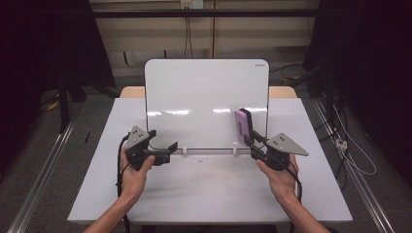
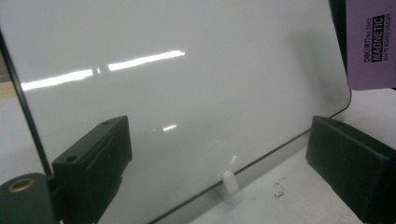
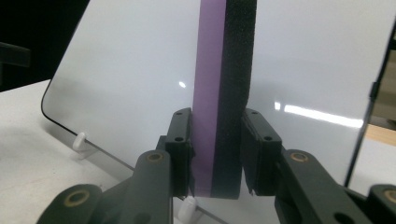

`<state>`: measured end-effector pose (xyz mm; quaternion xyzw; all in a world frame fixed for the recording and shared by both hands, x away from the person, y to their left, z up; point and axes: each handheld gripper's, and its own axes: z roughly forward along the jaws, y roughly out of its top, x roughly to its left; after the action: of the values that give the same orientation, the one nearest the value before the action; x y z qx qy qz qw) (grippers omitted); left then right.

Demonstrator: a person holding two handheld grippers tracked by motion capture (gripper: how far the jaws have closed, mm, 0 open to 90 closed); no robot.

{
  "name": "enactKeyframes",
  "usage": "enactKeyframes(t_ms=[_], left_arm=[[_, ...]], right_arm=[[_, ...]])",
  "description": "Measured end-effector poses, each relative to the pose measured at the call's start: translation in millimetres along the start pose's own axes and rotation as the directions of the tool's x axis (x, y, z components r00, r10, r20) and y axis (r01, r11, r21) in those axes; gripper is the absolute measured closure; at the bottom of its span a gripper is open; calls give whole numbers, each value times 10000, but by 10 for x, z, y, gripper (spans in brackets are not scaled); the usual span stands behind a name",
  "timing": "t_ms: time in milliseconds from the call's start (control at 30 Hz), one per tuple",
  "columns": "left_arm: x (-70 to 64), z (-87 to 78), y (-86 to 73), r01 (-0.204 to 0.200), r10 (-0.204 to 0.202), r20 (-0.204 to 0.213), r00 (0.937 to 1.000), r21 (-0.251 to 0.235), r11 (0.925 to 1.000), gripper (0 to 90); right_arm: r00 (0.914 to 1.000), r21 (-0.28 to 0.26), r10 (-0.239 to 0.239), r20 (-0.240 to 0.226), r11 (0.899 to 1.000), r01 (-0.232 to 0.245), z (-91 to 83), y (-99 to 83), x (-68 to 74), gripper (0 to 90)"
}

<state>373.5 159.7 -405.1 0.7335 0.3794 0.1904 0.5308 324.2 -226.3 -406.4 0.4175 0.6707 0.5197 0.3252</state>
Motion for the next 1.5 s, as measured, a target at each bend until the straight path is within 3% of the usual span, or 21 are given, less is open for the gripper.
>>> enactKeyframes(t_ms=[133, 233, 433, 500, 600, 700, 900, 1067, 1300, 1500], left_arm=[[34, -97, -45, -136, 137, -111, 9998, 91, 9999, 61], [78, -169, -91, 363, -364, 78, 9993, 127, 9993, 63], [122, -296, -179, -83, 102, -387, 9992, 477, 9988, 66], [117, -300, -232, -465, 508, -578, 9970, 725, 9963, 60], [122, -311, -299, -536, 592, -526, 9969, 1032, 9932, 60], [130, -340, -354, -584, 652, -657, 9957, 998, 9933, 59], [193, -384, -443, -110, 204, -1067, 9941, 886, 9960, 51], [275, -404, -461, 164, -60, -1270, 9919, 810, 9966, 52], [352, -423, -510, 701, -591, -1402, 9884, 751, 9947, 54], [357, -422, -512, 630, -524, -1329, 9897, 765, 9951, 54]], right_arm=[[9998, 71, -131, 162, 9999, 130, -40, 9, -38, 672], [9990, 144, -340, 294, 9993, 336, -64, 8, -55, 672], [9965, 526, -722, 413, 9962, 700, -94, -9, -99, 672], [9960, 637, -744, 499, 9954, 712, -104, -15, -127, 672], [9933, 841, -953, 654, 9924, 896, -113, -19, -158, 672], [9882, 909, -1289, 823, 9884, 1214, -115, -16, -168, 672], [9808, 1200, -1687, 978, 9803, 1566, -85, -15, -170, 672], [9791, 1400, -1657, 1178, 9789, 1488, -42, -40, -187, 672], [9633, 1833, -2369, 1261, 9599, 2120, 39, -64, -131, 672], [9381, 2246, -3143, 1456, 9339, 2781, 67, -61, -66, 672]])
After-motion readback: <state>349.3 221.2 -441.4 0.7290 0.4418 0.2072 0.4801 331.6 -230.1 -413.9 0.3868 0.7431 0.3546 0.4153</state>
